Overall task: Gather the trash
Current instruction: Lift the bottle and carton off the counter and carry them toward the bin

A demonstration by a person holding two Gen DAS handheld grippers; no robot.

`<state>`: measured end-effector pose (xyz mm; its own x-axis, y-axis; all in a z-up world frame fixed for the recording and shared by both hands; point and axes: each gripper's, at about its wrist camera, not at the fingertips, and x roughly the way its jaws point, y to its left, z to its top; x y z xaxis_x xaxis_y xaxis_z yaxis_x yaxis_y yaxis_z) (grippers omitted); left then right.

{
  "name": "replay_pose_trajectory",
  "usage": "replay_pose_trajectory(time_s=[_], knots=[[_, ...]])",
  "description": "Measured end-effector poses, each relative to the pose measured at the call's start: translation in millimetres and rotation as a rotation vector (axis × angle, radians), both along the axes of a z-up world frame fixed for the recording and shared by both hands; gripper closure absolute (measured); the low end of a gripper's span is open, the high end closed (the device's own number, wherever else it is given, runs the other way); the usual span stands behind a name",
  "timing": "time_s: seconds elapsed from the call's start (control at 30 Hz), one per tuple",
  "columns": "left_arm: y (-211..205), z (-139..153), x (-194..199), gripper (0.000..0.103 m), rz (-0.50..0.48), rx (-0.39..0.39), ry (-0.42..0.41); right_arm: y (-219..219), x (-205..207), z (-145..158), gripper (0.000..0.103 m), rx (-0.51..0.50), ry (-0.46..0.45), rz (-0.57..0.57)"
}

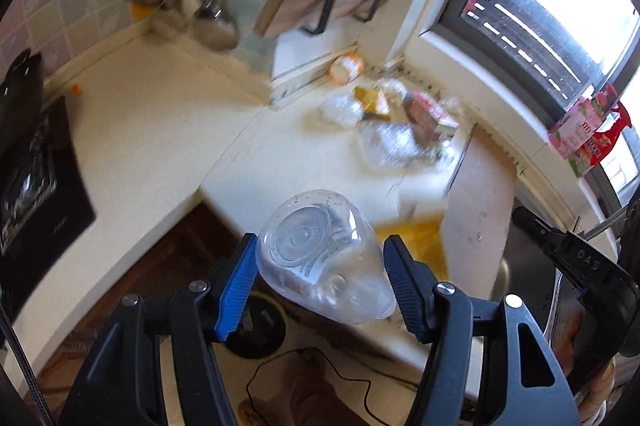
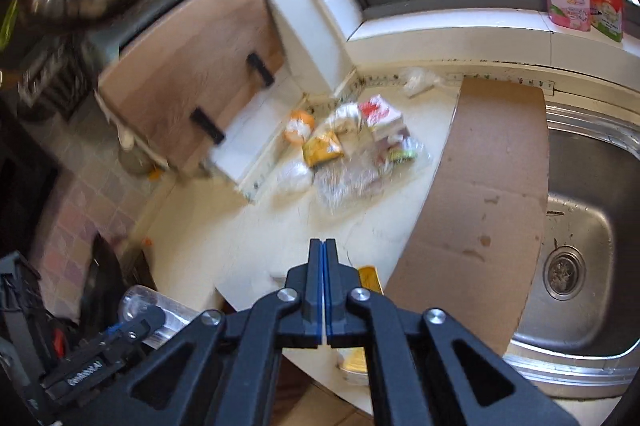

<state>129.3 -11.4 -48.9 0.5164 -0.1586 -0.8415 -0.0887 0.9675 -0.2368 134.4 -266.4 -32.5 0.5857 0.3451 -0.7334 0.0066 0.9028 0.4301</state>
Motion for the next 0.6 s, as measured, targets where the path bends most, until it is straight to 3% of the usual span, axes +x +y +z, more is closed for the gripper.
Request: replay_pose_trajectory(time_s=[0.13, 0.2, 0.27, 0.47, 0.6], knots=[[17, -22, -26, 0.041, 0.008, -0.021, 0.046, 24, -16, -30, 0.098, -0.097, 0.095, 0.043], [25, -29, -38, 0.041, 0.009, -0.018, 0.055, 23, -26, -43, 0.073, -0.084, 0.135, 0.023], [30, -32, -46, 0.041, 0.006, -0.022, 0.054, 19, -32, -50, 0.056, -0.083, 0.142, -0.009], [46, -40, -59, 0.041, 0.012, -0.002, 0.062, 6, -33, -69, 0.054, -0.065, 0.186, -0.052], [57, -54, -62, 0.041, 0.035, -0.008, 0.092, -3, -26, -89, 0.054, 0.034, 0.25, -0.088]])
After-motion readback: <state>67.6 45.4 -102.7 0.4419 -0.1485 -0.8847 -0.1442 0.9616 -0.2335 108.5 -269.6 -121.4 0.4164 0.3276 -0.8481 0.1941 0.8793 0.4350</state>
